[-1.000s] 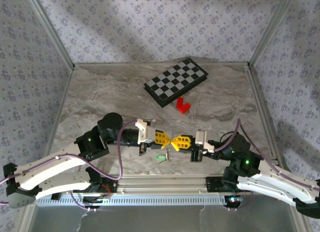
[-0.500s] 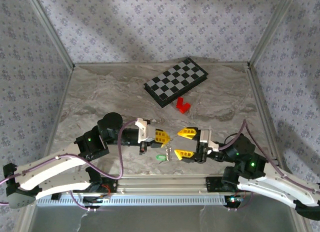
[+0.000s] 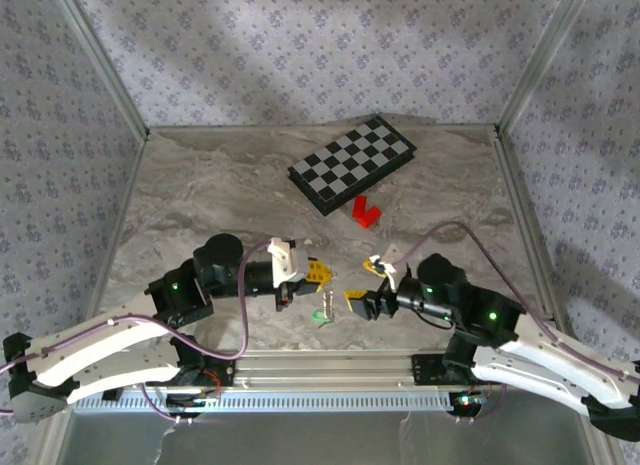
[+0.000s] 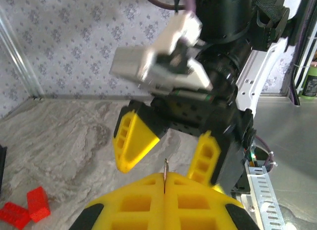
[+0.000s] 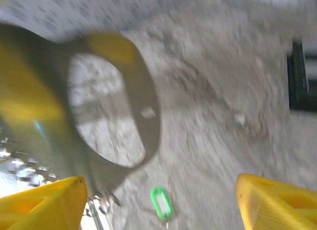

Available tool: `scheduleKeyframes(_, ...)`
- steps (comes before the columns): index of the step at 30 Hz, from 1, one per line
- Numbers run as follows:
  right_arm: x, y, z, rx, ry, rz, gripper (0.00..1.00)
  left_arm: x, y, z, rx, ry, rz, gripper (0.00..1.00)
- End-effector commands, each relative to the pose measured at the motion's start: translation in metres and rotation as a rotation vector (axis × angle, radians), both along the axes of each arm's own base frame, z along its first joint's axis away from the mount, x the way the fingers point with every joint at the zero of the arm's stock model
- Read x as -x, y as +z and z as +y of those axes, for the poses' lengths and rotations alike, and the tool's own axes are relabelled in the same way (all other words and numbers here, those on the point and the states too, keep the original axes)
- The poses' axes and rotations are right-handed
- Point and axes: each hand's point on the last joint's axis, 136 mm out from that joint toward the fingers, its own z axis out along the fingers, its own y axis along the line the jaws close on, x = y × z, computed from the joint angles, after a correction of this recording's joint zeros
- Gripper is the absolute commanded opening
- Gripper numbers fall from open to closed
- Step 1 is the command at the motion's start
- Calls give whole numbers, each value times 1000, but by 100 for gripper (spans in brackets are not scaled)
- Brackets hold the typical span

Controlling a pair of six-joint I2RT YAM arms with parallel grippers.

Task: Put the keys on the keyring

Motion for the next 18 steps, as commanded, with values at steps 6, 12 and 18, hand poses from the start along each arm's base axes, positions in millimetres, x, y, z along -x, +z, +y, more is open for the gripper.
scheduleKeyframes(6, -11, -90, -9, 178, -147, 403, 65, -4, -2, 22, 21, 94, 19, 0)
scheduleKeyframes(12, -19, -128, 1, 226, -170, 505, 56, -4, -12, 33, 21, 122, 24, 0)
scheduleKeyframes(18, -19, -156, 13, 265, -171, 608, 51, -3, -19, 38, 15, 132, 20, 0)
